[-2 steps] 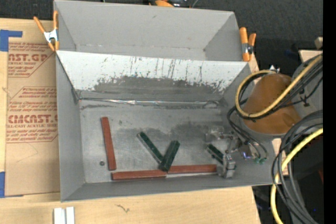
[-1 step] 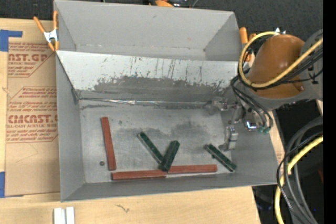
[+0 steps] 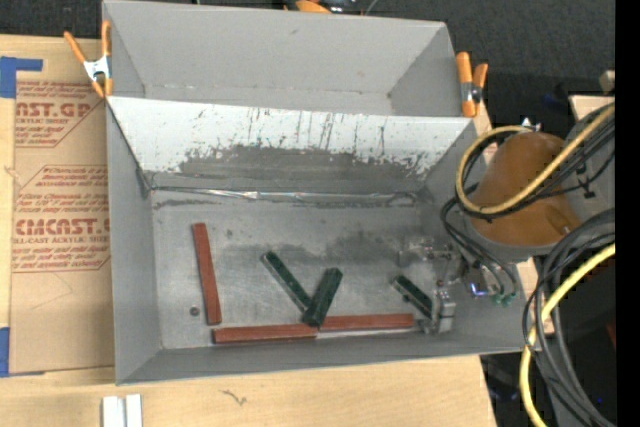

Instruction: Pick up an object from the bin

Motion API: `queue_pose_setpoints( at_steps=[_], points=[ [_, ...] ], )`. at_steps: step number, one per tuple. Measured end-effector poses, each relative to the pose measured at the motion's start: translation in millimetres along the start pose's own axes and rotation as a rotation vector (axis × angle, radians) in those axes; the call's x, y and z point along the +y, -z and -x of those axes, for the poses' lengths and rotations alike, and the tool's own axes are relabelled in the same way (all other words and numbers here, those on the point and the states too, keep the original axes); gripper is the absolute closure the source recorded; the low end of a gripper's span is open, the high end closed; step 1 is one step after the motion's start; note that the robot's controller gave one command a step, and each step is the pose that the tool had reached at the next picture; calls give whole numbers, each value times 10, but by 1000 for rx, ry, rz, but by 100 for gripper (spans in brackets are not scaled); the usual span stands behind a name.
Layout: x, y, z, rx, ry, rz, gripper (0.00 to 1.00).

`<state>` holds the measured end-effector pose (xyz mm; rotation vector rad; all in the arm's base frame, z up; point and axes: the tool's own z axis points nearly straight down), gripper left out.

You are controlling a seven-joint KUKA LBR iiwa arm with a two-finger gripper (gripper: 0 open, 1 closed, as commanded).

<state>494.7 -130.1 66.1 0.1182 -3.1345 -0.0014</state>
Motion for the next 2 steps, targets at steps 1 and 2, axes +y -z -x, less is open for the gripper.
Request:
queue_pose_setpoints(
  at_steps=[1,2],
  points=[
    [11,32,23,-5,2,-1,100],
    [-203,1796,67,-14,239,-6,100]
  ],
)
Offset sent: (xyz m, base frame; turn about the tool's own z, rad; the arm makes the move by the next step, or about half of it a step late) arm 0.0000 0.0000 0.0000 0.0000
